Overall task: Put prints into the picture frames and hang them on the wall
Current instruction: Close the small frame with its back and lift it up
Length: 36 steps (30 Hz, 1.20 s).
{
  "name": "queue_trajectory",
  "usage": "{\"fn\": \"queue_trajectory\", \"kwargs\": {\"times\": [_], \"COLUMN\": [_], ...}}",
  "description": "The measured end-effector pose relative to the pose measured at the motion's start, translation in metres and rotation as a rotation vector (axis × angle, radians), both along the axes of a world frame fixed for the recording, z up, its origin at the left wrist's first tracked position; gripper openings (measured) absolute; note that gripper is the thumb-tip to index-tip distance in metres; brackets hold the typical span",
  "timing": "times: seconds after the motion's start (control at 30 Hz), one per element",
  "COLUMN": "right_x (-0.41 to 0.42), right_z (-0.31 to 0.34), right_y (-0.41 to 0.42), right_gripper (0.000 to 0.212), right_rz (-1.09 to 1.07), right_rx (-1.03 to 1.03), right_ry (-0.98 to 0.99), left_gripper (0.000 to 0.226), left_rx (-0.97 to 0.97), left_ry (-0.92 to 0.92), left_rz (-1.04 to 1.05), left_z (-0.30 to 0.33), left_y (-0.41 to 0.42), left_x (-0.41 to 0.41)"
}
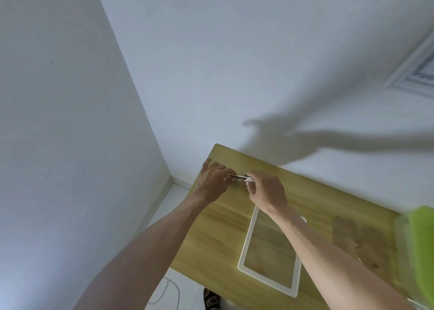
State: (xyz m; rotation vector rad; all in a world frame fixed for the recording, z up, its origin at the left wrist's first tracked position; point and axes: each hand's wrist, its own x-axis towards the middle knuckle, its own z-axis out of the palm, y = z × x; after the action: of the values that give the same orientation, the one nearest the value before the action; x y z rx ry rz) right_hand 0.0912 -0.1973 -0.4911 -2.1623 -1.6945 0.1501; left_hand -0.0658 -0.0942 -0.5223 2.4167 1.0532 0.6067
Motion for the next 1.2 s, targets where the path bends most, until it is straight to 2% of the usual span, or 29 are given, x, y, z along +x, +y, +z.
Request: {"fn": "queue_trajectory", "kwargs": {"times": [0.13, 0.27, 0.4, 0.47, 0.63, 0.73, 0.83, 0.93, 1.07, 1.2], "right_x": [0.011, 0.033, 0.055, 0.066, 0.086, 0.091, 0.094, 0.092, 0.08, 0.064], "right_z": [0.03, 0.045, 0.055, 0.055, 0.044, 0.035, 0.023, 0.007, -0.002, -0.019], "right_y": [-0.02, -0.054, -0.095, -0.118, -0.179, -0.21, -0.227, -0.232, -0.233, -0.23], "right_gripper": [0.023, 0.025, 0.02, 0.018, 0.021, 0.023, 0.022, 0.023, 0.021, 0.028], "right_rz": [-0.012, -0.082, -0.211, -0.273, -0.402, -0.532, -0.622, -0.684, -0.694, -0.615], "right_rx": [0.071, 0.105, 0.144, 0.144, 0.142, 0.201, 0.226, 0.215, 0.186, 0.025], "right_ry": [0.127, 0.374, 0.627, 0.716, 0.886, 1.013, 1.11, 1.167, 1.118, 0.935], "left_gripper": [0.018, 0.05, 0.088, 0.095, 0.092, 0.088, 0.063, 0.048, 0.049, 0.051], "left_rx": [0.088, 0.066, -0.258, -0.358, -0.436, -0.618, -0.811, -0.803, -0.77, -0.72], "left_ry": [-0.077, -0.229, -0.278, -0.292, -0.295, -0.35, -0.413, -0.353, -0.278, -0.166], "left_rz": [-0.009, 0.073, 0.157, 0.192, 0.231, 0.222, 0.144, 0.116, 0.127, 0.179], "left_z": [0.028, 0.056, 0.078, 0.078, 0.065, 0.056, 0.049, 0.045, 0.044, 0.037], "left_y": [-0.016, -0.037, -0.067, -0.082, -0.132, -0.16, -0.18, -0.192, -0.186, -0.174], "left_x": [0.015, 0.028, 0.043, 0.051, 0.07, 0.072, 0.073, 0.072, 0.068, 0.059]}}
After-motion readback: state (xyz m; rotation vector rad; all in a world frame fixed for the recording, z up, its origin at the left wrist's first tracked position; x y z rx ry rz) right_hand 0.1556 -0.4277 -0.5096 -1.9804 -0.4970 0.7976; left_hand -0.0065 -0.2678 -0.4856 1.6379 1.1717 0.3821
